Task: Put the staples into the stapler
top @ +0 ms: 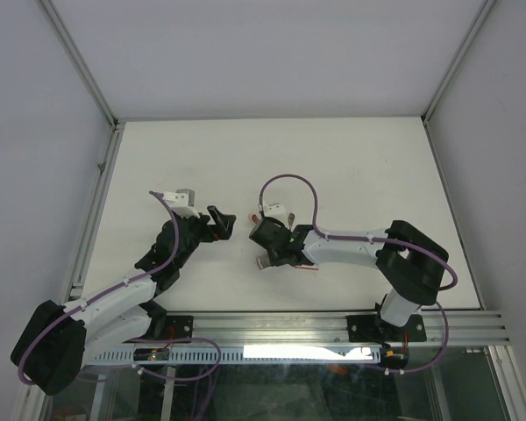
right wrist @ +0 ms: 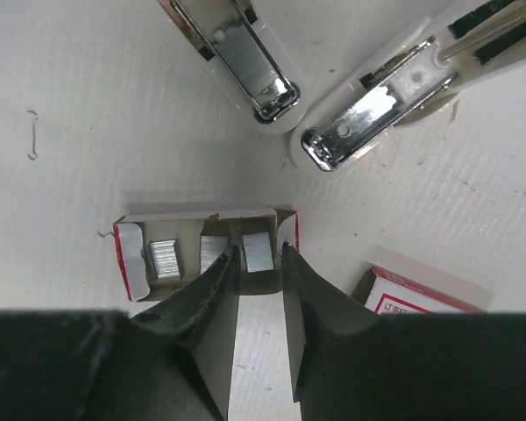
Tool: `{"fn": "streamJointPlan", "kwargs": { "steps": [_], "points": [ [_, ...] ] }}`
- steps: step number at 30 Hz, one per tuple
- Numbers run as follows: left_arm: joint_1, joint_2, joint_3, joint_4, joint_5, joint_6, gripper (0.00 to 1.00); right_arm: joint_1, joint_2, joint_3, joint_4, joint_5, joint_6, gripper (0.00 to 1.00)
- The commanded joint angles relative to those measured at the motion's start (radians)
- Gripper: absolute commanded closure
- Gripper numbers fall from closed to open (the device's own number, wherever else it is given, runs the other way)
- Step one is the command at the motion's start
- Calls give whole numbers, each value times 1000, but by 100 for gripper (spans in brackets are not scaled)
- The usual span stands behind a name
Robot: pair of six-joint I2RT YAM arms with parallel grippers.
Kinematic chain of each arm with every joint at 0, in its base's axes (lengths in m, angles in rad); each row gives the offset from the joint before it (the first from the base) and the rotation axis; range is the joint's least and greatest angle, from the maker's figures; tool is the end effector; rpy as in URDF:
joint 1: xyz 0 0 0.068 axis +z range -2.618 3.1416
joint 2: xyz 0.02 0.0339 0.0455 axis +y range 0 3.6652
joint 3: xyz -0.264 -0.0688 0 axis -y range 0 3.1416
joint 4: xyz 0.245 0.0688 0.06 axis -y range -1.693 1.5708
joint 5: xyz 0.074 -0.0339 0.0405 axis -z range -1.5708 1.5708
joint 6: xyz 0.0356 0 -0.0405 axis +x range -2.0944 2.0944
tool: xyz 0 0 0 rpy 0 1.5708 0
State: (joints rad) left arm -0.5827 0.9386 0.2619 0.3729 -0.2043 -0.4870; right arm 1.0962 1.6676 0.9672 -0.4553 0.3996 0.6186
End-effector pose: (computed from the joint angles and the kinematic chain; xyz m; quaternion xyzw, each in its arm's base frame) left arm 0.1680 -0.1021 0.1873 -0.0219 0.8037 -0.2295 0.5485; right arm 0.1561 0.2735 0.1665 -0.1871 0.9415 0.0256 0.2790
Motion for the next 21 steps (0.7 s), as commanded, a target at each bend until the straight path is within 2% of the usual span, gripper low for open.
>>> {"fn": "streamJointPlan", "kwargs": {
  "steps": [1,4,13,18,21],
  "points": [
    [-1,-38,-6,32,-14,5,1,-8,-38,14,69,-57,-12,71],
    [-2,-45,-7,31,-18,5,1,-13,-59,-7,107,-112,-18,70],
    [-2,-23,-4,40,0,0,1,-15,-151,-8,86,-104,-40,65],
    [-2,-30,-3,29,-7,1,1,-9,-161,4,67,-88,-46,65],
    [-1,-31,-1,27,-7,1,1,-1,-141,16,57,-78,-47,68]
  ]
}}
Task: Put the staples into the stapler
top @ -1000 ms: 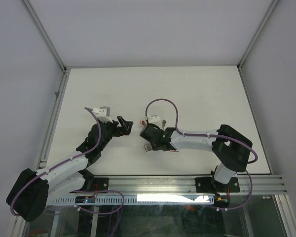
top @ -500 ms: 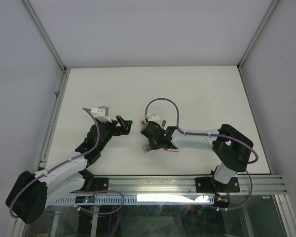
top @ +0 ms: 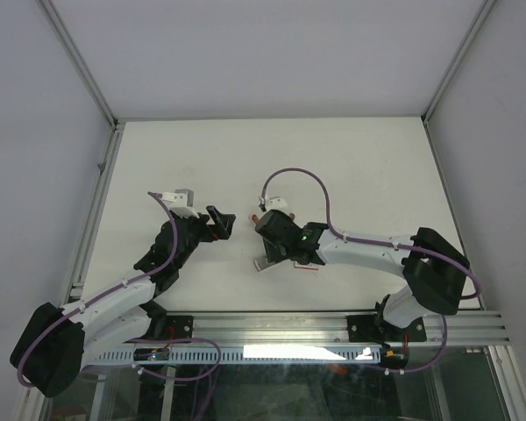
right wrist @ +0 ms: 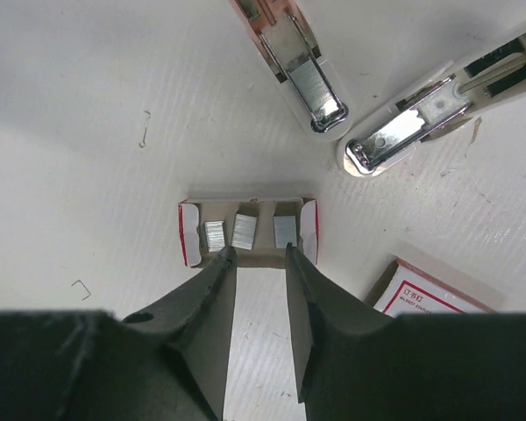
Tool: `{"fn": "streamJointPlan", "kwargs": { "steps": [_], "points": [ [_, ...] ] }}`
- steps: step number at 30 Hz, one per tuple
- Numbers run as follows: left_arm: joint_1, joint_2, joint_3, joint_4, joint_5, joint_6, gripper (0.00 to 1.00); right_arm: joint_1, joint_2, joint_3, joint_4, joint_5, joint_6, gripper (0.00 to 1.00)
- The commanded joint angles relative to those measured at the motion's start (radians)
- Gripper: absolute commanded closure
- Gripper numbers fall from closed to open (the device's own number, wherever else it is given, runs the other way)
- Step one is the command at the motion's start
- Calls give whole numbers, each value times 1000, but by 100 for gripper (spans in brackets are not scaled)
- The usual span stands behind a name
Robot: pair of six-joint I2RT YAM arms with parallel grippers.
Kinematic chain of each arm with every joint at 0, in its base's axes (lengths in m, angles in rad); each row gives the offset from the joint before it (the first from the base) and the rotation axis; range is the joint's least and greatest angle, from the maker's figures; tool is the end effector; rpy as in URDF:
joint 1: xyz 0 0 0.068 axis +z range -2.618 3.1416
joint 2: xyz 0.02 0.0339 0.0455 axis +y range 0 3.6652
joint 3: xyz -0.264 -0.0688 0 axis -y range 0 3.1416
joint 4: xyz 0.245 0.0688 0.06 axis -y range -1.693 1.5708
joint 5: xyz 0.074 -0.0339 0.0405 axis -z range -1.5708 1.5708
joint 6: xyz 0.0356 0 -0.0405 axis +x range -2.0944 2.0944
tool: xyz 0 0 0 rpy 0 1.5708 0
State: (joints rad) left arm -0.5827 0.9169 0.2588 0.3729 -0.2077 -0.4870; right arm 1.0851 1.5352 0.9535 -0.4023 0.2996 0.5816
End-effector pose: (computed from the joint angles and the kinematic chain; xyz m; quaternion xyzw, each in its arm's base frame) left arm 0.1663 -0.1008 0.1900 -0.0240 0.7982 -0.2325 0.5552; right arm 0.1531 0.2675 0.2029 -0.1940 0.9275 0.1156 0.2980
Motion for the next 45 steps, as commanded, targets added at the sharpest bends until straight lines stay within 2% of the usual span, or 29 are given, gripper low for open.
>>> {"fn": "streamJointPlan", "kwargs": {
  "steps": [1,15,36,45],
  "points": [
    [-2,-7,2,27,-5,1,1,14,2,35,3,21,-9,69],
    [-2,7,6,24,-7,-5,1,28,112,74,33,-3,66,70],
    [-2,-4,10,18,6,2,1,47,218,181,-94,98,156,69],
    [-2,-9,8,18,5,4,1,47,239,188,-90,89,155,73]
  ]
}}
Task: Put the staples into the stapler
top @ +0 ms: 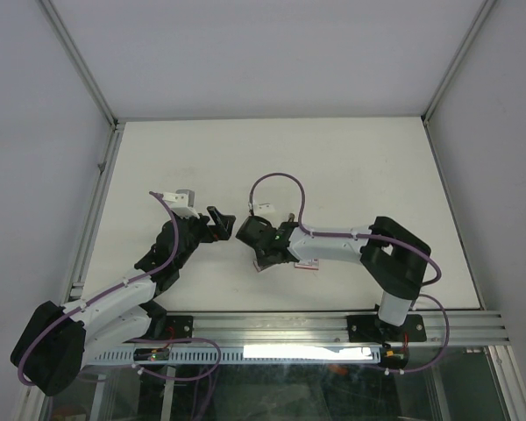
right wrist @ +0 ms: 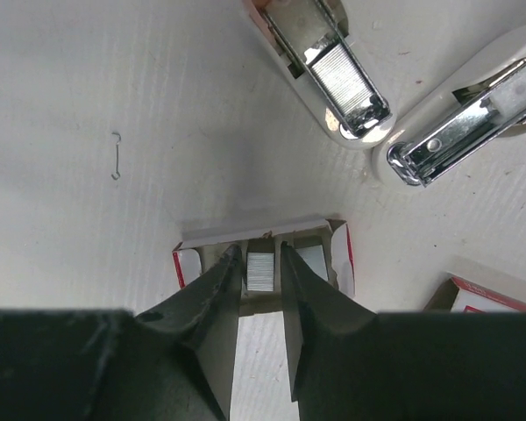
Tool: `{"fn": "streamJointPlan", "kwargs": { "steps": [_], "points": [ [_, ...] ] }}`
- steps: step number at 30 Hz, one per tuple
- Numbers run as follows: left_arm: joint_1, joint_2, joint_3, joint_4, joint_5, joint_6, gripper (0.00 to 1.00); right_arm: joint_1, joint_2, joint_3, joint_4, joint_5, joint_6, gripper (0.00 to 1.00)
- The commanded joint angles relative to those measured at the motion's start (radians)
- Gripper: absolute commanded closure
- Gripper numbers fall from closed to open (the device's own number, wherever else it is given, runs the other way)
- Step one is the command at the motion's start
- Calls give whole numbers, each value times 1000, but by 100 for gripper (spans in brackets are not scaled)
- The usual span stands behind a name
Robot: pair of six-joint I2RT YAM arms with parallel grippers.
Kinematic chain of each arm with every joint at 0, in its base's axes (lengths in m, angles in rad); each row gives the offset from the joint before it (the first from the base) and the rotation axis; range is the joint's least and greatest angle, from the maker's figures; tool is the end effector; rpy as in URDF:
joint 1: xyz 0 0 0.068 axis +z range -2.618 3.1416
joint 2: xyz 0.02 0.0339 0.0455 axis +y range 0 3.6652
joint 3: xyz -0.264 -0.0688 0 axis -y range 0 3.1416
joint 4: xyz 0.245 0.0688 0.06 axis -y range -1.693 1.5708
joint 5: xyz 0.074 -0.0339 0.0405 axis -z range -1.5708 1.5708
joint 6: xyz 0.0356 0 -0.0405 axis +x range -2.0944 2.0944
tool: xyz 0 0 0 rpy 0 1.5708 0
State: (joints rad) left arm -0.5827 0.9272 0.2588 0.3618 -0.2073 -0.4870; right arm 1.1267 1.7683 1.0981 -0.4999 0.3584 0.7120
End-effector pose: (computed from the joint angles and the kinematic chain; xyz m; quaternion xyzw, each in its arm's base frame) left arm 0.1667 -0.1011 0.1871 -0.0227 0.8045 -0.2277 0.5481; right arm 0.1586 0.3043 0.1684 -0.1638 0.9510 0.0498 0.2576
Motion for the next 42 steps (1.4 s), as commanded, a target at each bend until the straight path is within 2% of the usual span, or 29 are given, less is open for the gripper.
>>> {"fn": "streamJointPlan", "kwargs": {
  "steps": [1,8,12,21,32,42],
  "points": [
    [-2,-18,8,29,4,4,1,6,8,44,6,31,24,73],
    [-1,-21,8,30,3,4,1,7,18,50,3,39,24,77],
    [-2,-22,8,28,2,4,1,7,14,53,3,43,22,83],
    [-1,-38,3,28,-4,4,1,1,-144,68,-31,92,1,89],
    [-2,-46,1,29,-4,1,1,-152,-171,37,20,178,17,90],
    [-2,-36,3,46,52,22,1,-239,-223,-20,87,151,-41,90]
  ]
}}
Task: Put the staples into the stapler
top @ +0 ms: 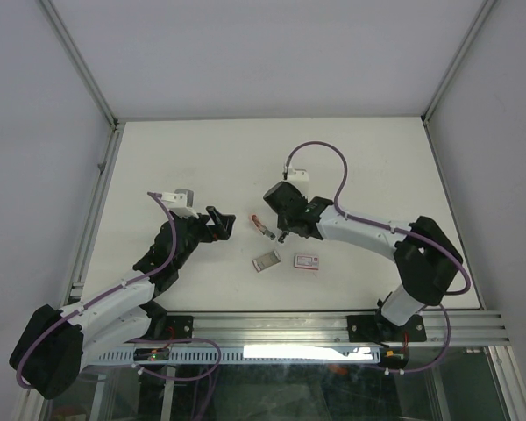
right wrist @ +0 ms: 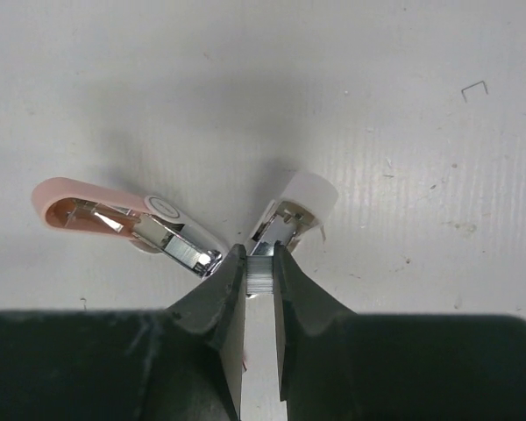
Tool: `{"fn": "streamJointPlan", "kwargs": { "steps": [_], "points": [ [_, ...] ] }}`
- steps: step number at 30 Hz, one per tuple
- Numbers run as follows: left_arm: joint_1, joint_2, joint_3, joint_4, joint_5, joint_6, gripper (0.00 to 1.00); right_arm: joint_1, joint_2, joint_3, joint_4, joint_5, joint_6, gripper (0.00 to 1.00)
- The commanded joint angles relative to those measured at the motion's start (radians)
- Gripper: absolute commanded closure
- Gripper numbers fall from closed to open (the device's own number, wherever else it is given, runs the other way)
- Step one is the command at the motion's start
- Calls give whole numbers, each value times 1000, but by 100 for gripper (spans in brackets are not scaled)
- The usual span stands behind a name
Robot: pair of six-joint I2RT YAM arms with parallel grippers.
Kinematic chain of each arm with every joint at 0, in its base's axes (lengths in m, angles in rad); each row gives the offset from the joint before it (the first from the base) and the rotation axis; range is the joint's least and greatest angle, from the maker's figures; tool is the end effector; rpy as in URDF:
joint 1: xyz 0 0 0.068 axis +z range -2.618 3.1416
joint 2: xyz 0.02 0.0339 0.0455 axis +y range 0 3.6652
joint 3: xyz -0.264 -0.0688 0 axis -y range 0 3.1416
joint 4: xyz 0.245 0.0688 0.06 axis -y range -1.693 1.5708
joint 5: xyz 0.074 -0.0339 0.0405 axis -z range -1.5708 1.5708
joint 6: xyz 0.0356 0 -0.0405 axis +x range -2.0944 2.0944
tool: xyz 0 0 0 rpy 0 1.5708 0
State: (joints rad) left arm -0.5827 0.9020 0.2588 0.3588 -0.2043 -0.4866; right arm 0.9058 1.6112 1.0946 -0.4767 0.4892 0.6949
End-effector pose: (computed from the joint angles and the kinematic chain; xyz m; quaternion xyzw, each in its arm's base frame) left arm 0.1650 -0.1001 0.1912 -0.0229 0.7980 -0.2338 0.5549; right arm 0.2173 0.2501 0.2201 -0.0293 0.9322 0.0366 0.3590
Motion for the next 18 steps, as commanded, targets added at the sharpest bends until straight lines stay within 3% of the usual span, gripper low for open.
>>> {"fn": "streamJointPlan", "kwargs": {
  "steps": [1,5,10,18],
  "points": [
    [-2,-10,1,64,70,35,1,-27,-83,-25,67,15,-31,90],
    [-26,30,24,119,152,84,2,-55,-157,-63,83,-12,-73,90],
    [-180,130,153,120,120,171,1,-95,-245,-112,82,-22,-115,89],
    [-276,501,482,44,84,185,1,-240,-377,-250,147,-95,-167,89]
  ]
}}
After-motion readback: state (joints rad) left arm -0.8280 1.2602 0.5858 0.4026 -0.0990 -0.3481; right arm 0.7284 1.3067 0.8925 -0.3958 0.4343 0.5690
